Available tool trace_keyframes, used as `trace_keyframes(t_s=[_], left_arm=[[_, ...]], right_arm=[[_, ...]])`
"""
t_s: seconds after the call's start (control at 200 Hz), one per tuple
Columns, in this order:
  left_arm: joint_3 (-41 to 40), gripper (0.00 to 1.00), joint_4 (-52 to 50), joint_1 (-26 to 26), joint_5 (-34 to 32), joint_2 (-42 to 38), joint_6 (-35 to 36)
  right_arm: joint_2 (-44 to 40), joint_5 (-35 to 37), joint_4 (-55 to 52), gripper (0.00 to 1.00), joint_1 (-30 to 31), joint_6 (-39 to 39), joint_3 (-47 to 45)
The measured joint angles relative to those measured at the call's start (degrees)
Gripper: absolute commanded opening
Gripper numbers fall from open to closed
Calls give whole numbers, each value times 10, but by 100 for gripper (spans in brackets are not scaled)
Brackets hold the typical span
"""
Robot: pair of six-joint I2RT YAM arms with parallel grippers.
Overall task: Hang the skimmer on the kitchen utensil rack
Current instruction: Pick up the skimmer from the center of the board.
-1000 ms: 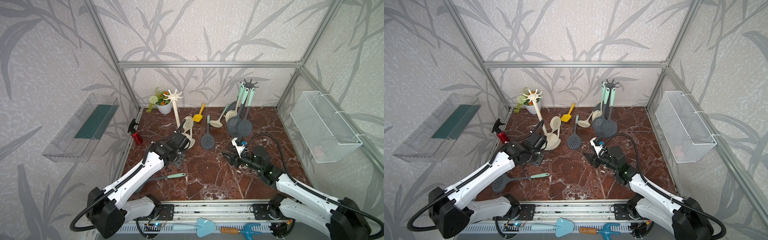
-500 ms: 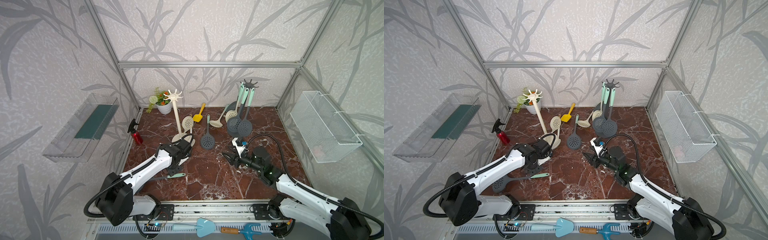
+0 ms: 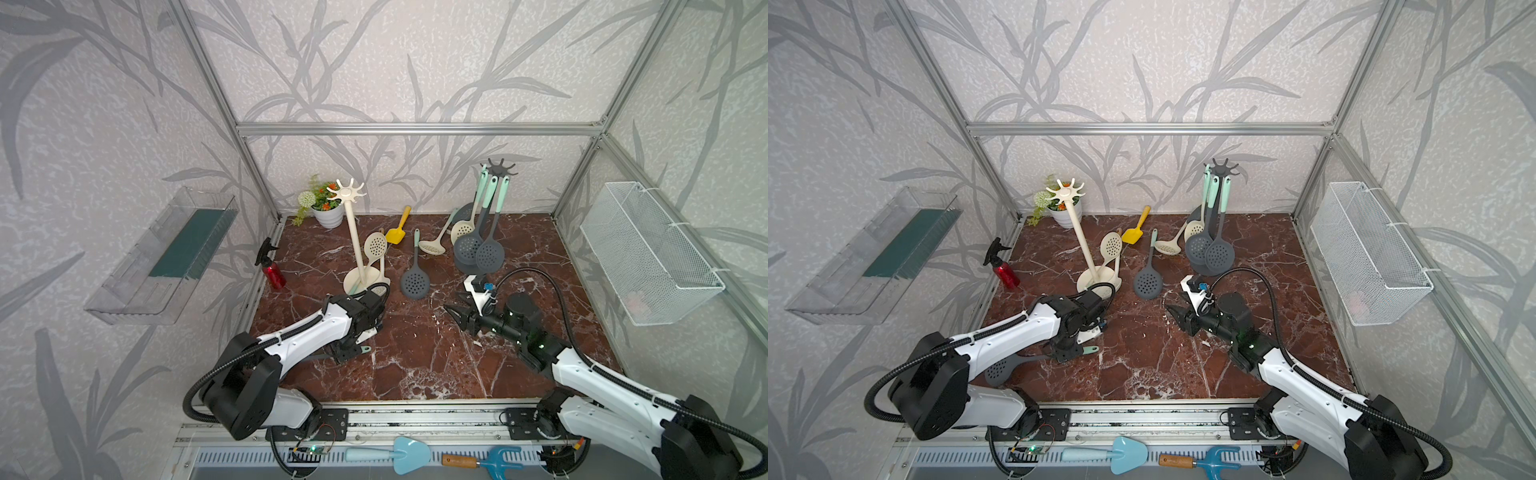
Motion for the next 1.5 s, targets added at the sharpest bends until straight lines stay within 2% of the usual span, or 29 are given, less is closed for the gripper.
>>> trace_keyframes(t_s=[0.15, 0.34, 0.8, 0.955, 1.155, 1.25, 1.5], left_arm=[[0, 52, 12, -10, -7, 35, 0], [0, 46, 24, -18, -21, 64, -1], [-22, 38, 65, -45, -25, 76, -14], [-24, 29, 74, -47, -26, 88, -21], [-24, 7, 70, -55, -30, 100, -22], [-23, 4, 70, -57, -32, 99, -26], [-9, 3, 76, -70, -24, 63, -42]], right_arm=[[0, 0, 0, 56, 0, -2, 0], [0, 0, 0, 56, 0, -4, 0], [-5, 0, 0, 56, 0, -9, 0], [-12, 0, 0, 56, 0, -9, -1], [-22, 0, 0, 56, 1, -9, -4], [-32, 0, 0, 56, 1, -9, -6], [-74, 7, -16, 56, 2, -9, -7]])
